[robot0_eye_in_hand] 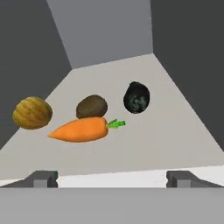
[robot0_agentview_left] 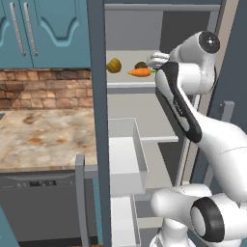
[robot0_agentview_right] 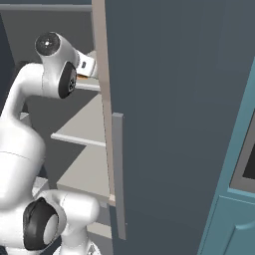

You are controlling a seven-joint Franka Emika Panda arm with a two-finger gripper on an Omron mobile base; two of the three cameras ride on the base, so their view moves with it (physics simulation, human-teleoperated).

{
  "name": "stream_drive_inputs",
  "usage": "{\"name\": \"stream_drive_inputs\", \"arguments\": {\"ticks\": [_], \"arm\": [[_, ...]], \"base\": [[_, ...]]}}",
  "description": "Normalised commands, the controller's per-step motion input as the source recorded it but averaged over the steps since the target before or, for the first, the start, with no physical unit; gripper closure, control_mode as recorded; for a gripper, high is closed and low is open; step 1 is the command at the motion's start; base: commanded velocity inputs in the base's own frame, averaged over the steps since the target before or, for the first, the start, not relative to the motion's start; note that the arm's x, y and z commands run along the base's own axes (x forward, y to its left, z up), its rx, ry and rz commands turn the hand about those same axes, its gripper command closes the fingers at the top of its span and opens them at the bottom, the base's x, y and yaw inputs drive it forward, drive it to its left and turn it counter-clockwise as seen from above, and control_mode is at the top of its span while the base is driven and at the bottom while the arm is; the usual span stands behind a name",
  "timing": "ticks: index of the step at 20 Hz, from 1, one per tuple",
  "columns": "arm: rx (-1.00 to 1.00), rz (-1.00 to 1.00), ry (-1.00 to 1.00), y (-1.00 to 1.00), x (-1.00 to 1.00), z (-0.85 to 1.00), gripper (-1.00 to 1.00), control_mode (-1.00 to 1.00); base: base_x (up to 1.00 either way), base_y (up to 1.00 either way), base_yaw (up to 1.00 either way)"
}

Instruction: Take the eggplant and carrot from the second highest rack and move them to the highest rack where the squash and kiwi are located, to maximize freezer space. Close the freezer door after rearranging.

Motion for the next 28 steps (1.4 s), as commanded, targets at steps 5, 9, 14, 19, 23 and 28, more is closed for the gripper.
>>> {"name": "stream_drive_inputs", "arguments": {"ticks": [5,9,14,19,23,28], "arm": [[-0.07,0.29,-0.03,0.0,-0.99,0.21,-1.0,-1.0],[-0.03,0.1,0.0,0.0,-1.0,0.09,-1.0,-1.0],[0.0,0.0,0.01,0.0,-0.95,0.01,-1.0,-1.0],[0.0,0.0,0.0,0.0,-0.92,0.0,-1.0,-1.0],[0.0,0.0,0.01,0.0,-0.84,0.0,-1.0,-1.0],[0.0,0.0,0.0,0.0,-0.74,0.0,-1.0,-1.0]], "base": [[0.0,0.0,0.0],[0.0,0.0,0.0],[0.0,0.0,0.0],[0.0,0.0,0.0],[0.0,0.0,0.0],[0.0,0.0,0.0]]}}
